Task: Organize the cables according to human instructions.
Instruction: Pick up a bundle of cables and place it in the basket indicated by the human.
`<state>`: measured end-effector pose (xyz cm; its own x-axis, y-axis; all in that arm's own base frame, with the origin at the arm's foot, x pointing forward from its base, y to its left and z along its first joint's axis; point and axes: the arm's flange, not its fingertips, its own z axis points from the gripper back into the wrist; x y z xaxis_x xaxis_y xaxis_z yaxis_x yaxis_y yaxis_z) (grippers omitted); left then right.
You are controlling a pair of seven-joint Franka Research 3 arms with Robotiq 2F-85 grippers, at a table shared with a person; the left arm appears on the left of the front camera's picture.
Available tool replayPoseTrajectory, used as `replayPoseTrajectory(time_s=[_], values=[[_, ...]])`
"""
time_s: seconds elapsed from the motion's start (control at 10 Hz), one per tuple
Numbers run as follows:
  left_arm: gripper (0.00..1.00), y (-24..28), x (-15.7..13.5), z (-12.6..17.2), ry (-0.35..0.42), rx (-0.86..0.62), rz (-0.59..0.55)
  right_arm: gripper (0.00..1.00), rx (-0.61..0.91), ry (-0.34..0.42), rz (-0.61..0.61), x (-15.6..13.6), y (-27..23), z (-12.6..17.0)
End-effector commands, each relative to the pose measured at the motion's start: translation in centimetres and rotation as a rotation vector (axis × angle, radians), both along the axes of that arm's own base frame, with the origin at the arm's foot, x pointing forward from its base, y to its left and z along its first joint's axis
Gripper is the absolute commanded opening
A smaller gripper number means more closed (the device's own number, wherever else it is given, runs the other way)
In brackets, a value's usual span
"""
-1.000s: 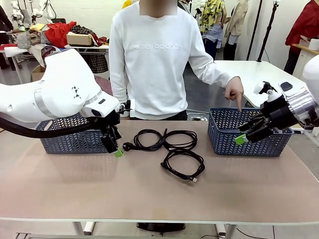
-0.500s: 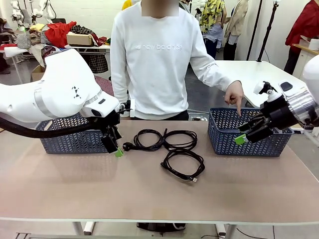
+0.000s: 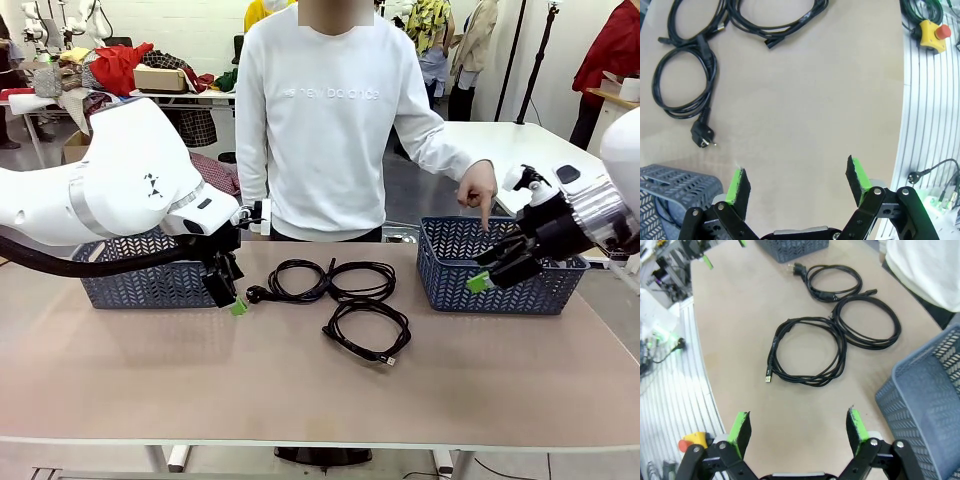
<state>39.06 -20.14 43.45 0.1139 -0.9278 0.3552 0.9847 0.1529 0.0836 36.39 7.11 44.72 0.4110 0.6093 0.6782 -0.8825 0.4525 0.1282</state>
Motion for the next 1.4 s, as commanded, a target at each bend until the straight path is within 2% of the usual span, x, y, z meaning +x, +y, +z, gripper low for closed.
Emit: replayPoseTrajectory(time_s=[0.0,0.4,0.8,1.1,1.3], values=[[1.0,0.1,0.1,0.2,0.008,-0.001,0.007,1.0,-0.083,0.029,-0.037,-0.3,2.8,0.4],[1.0,0.1,0.1,0.2,0.008,-0.001,0.007,1.0,-0.225,0.039,-0.071,-1.2,9.5,0.1],[1.0,0.1,0.1,0.2,0.008,-0.001,0.007,1.0,-0.308,0.058,-0.032,-0.9,15.5,-2.5],[1.0,0.1,0.1,0.2,0.008,-0.001,0.007,1.0,-0.343,0.088,-0.013,-0.3,17.8,-4.1],[1.0,0.1,0.1,0.2,0.008,-0.001,0.007,1.0,-0.319,0.097,-0.013,-0.1,17.2,-4.0]])
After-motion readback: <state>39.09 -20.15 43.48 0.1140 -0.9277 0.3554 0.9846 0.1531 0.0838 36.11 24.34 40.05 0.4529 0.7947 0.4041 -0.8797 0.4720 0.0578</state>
